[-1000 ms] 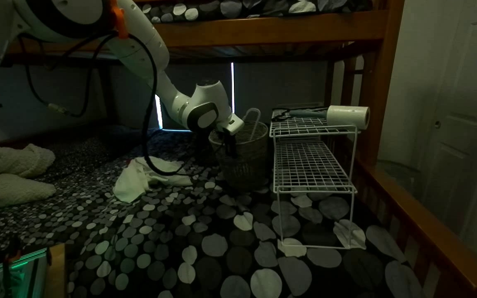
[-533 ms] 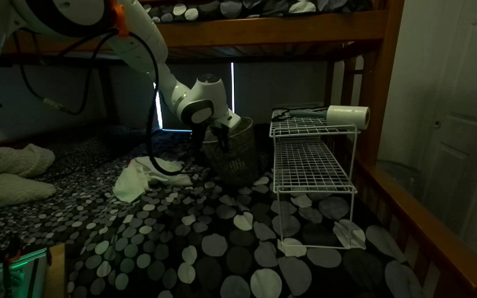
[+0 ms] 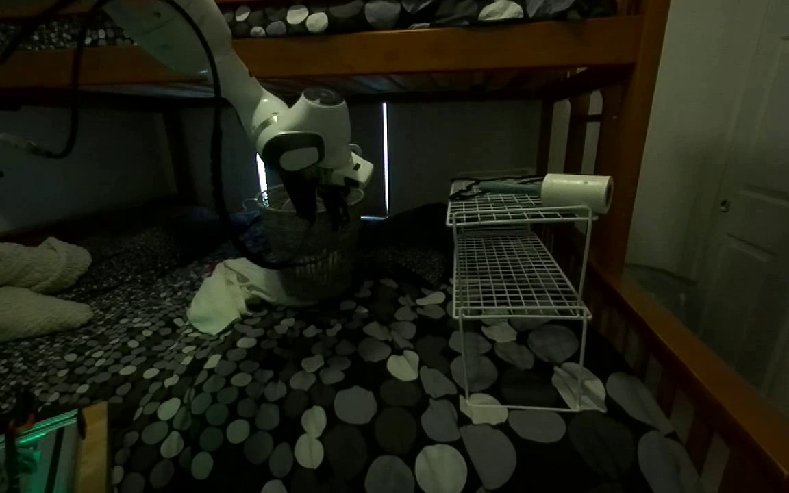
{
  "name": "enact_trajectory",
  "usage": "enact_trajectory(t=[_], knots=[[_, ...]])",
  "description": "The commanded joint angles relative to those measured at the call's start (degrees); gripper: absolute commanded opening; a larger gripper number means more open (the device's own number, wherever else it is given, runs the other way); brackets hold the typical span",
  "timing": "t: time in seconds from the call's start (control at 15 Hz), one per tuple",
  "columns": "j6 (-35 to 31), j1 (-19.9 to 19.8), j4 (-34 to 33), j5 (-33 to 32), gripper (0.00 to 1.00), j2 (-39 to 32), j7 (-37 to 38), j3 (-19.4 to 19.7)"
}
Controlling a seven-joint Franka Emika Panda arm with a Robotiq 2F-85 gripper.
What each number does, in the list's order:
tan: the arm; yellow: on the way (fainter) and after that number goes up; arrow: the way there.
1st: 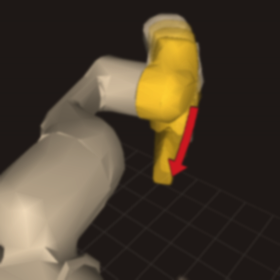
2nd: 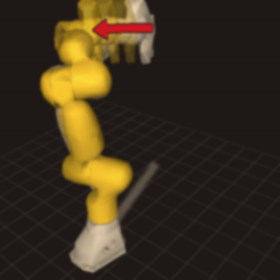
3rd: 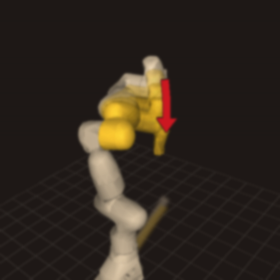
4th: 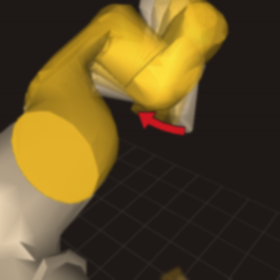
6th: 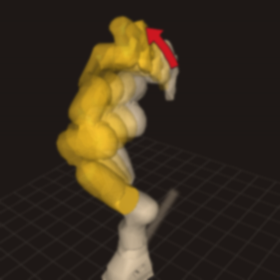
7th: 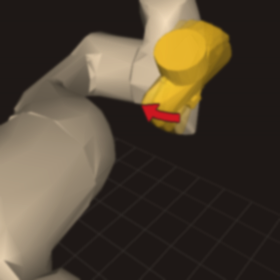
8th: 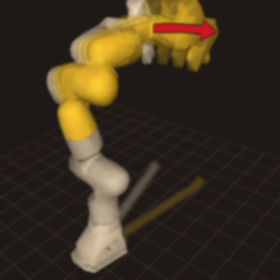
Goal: Put the white coat hanger in the basket and then move it to the left
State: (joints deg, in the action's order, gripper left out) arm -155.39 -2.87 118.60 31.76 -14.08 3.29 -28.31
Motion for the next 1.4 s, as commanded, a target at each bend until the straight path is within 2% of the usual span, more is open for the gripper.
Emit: enact_trajectory(t=[0.0, 0.13, 0.2, 0.27, 0.47, 0.53, 0.6, 0.67, 0.8, 0.87, 0.93, 1.0, 1.33], knots=[[6.3, -0.8, 8.8, -9.3, 0.04, 14.1, 9.9, 4.6], [11.8, -1.5, 11.0, -18.0, 0.04, 19.9, 16.0, 7.1], [14.2, 2.9, 11.8, -20.6, 0.04, 22.9, 17.2, 12.4], [16.3, 3.0, 12.2, -21.9, 0.04, 25.4, 16.3, 13.2], [16.2, 4.9, 13.5, -23.1, 0.04, 30.3, 10.8, 16.2], [14.2, 6.1, 14.4, -20.0, 0.04, 30.5, 8.2, 17.4], [12.1, 5.9, 14.2, -20.1, 0.04, 29.9, 9.6, 18.0], [15.6, 5.8, 12.5, -22.8, 0.14, 28.2, 11.0, 17.5], [14.1, 6.3, 13.3, -22.5, 0.14, 28.7, 10.9, 18.1], [15.4, 7.7, 12.5, -20.3, 0.04, 26.9, 6.9, 18.9], [15.5, 10.1, 12.8, -16.2, 0.04, 26.2, 0.7, 19.9], [14.7, 11.3, 13.7, -13.8, 0.04, 26.2, -2.2, 20.2], [19.3, 16.4, 18.0, 0.3, 0.04, 30.0, -23.3, 22.6]])
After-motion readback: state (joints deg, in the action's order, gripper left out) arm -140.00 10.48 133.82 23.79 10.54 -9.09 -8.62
